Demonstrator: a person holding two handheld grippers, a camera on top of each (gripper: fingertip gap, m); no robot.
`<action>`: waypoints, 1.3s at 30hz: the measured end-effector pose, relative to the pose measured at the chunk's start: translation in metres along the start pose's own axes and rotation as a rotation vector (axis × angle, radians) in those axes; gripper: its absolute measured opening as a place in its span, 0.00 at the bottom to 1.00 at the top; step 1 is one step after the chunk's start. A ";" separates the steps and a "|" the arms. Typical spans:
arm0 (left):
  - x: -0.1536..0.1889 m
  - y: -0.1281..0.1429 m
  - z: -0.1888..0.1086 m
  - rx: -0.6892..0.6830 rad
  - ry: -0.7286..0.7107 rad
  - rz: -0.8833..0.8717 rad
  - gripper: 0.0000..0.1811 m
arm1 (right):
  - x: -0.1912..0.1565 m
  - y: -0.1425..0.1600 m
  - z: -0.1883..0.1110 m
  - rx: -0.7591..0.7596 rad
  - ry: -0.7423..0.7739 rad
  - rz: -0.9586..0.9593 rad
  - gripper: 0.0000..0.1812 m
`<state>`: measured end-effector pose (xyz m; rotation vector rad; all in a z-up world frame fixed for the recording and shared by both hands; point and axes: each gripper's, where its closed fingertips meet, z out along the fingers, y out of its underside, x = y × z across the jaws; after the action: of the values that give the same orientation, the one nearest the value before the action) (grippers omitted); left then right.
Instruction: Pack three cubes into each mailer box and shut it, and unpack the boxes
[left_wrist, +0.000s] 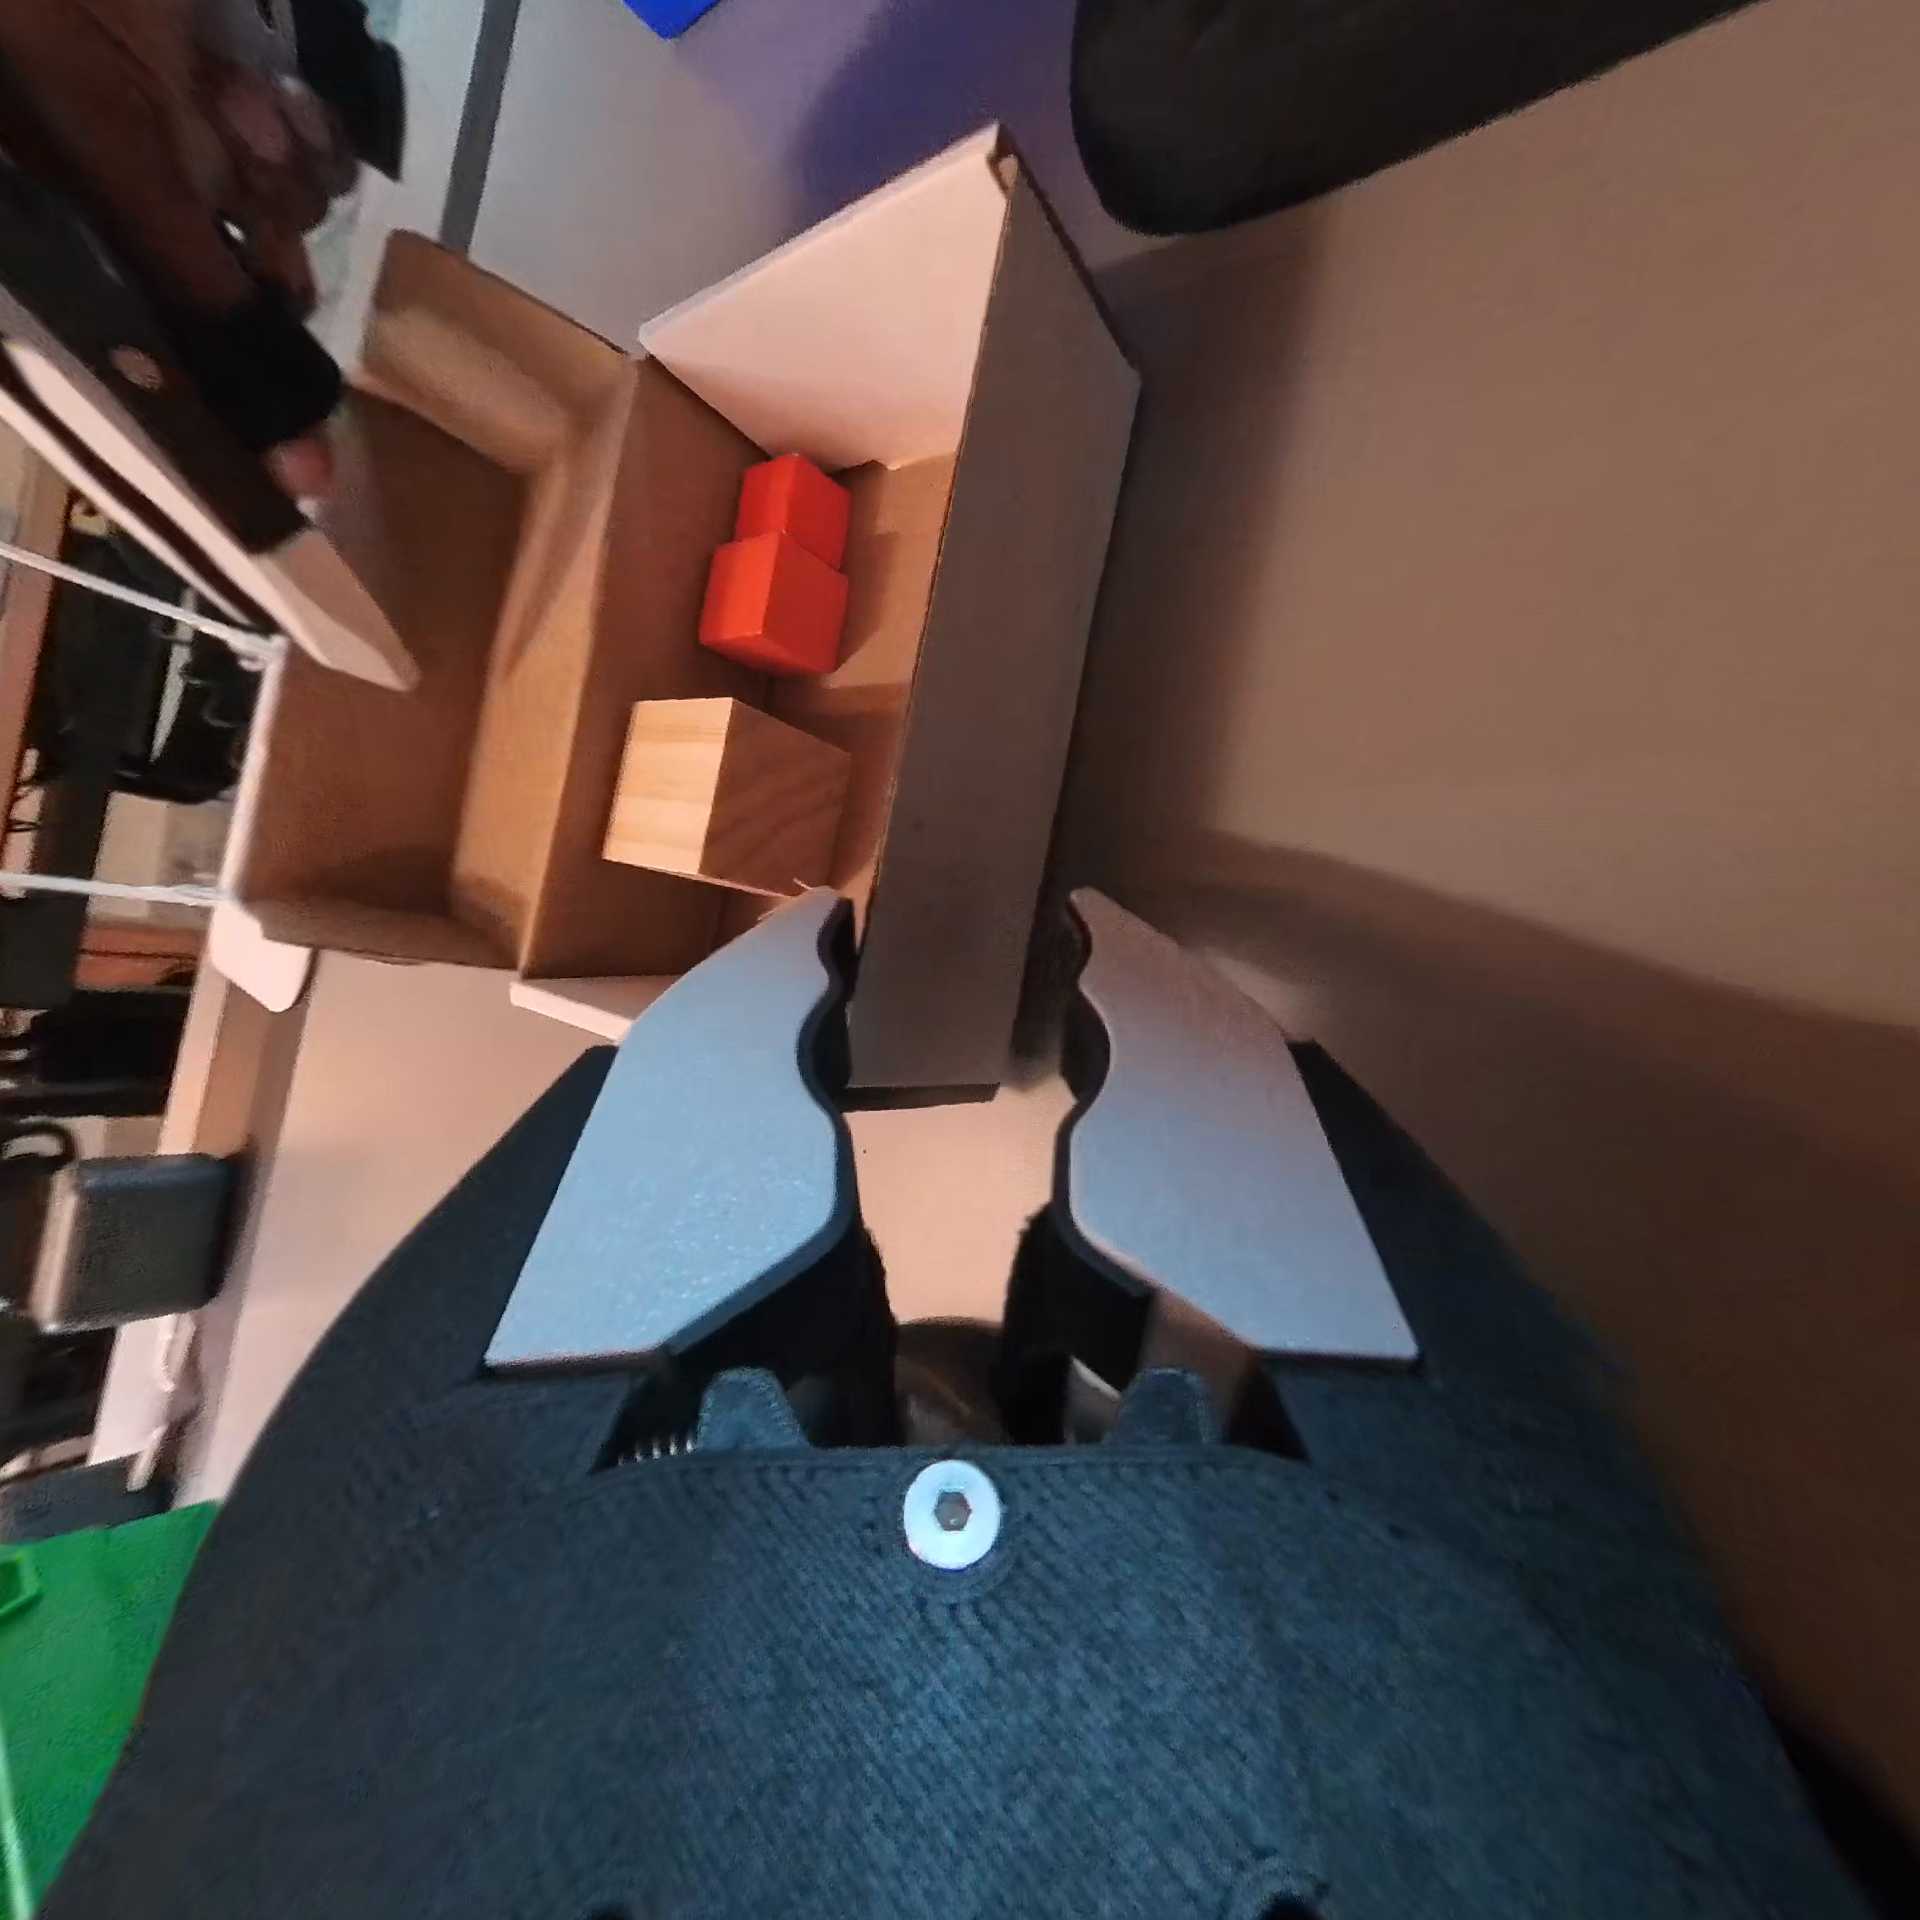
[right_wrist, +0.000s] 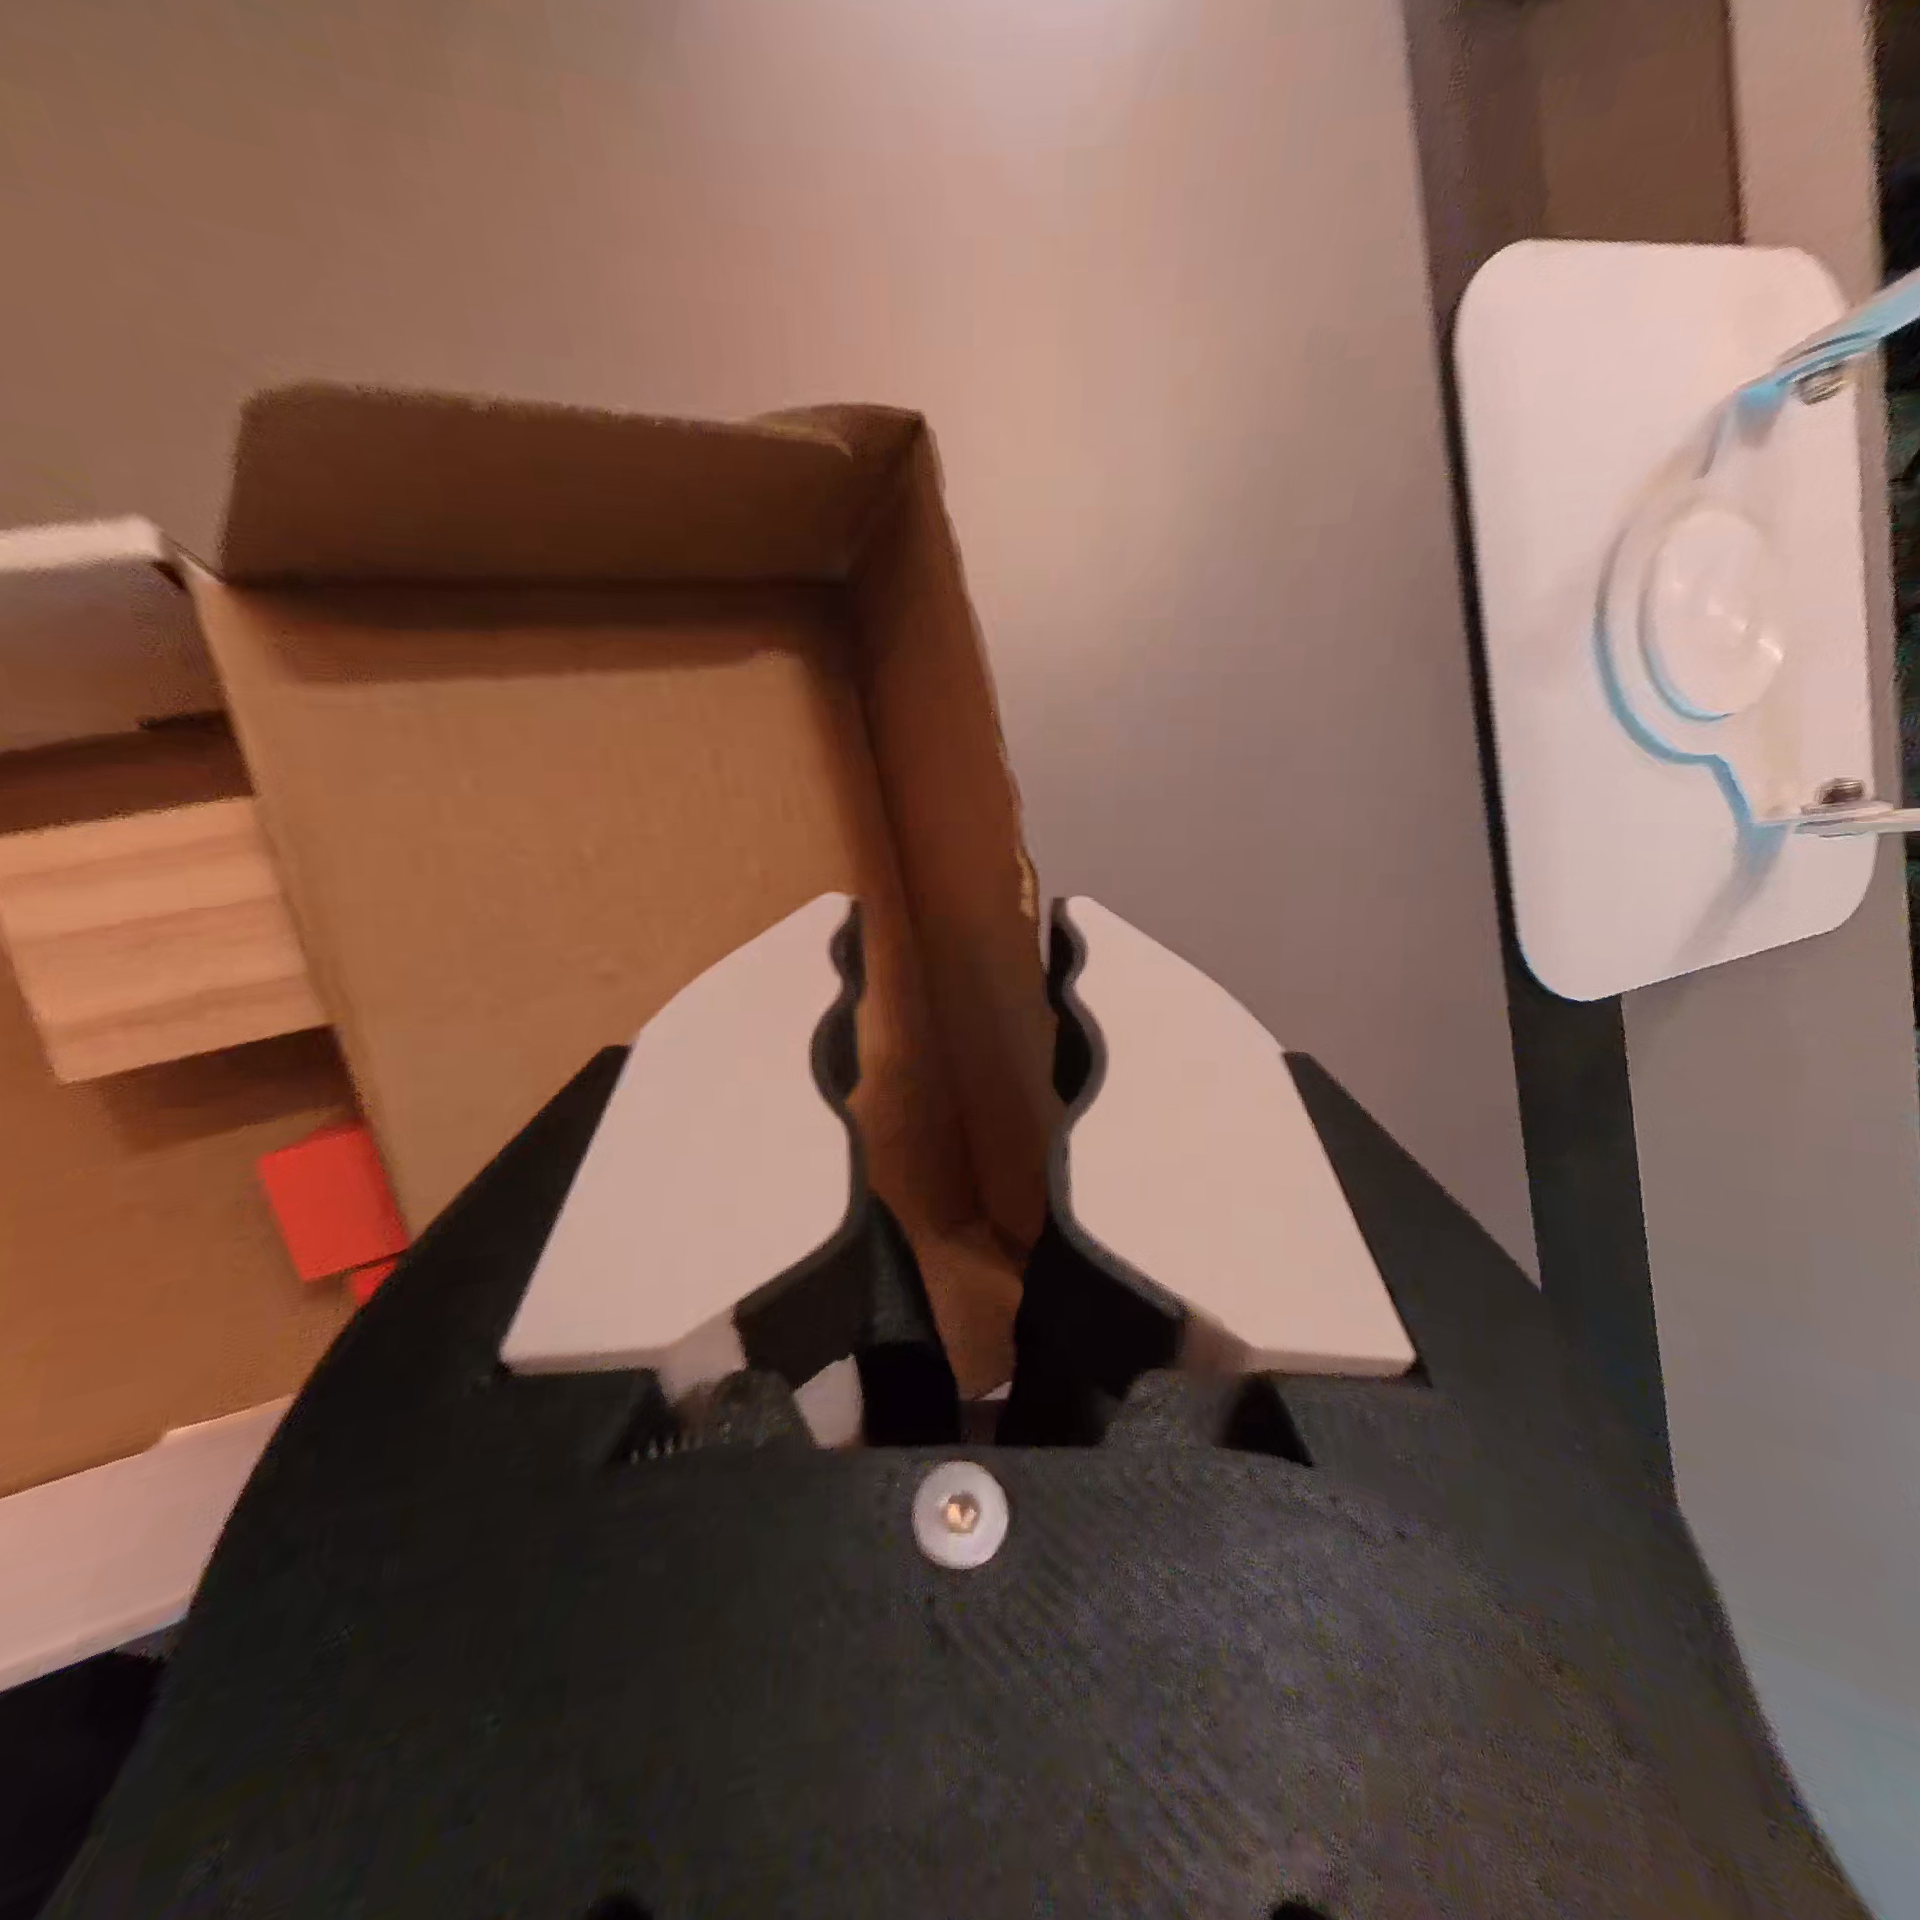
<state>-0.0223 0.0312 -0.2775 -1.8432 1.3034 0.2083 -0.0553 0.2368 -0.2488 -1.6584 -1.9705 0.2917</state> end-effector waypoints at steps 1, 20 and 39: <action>0.001 -0.002 -0.002 0.017 0.014 -0.018 0.22 | 0.001 -0.006 -0.008 0.041 0.001 0.018 0.23; -0.137 -0.024 -0.076 0.986 0.010 -0.986 0.51 | -0.075 -0.031 -0.192 1.137 0.094 0.150 0.52; -0.163 0.013 -0.086 0.973 -0.350 -0.945 0.50 | -0.131 -0.044 -0.114 0.351 0.065 -0.984 0.36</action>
<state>-0.1330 0.0824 -0.1381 -1.2707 0.1022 -0.5088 -0.0198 0.0816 -0.1668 -0.3716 -2.2553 0.1755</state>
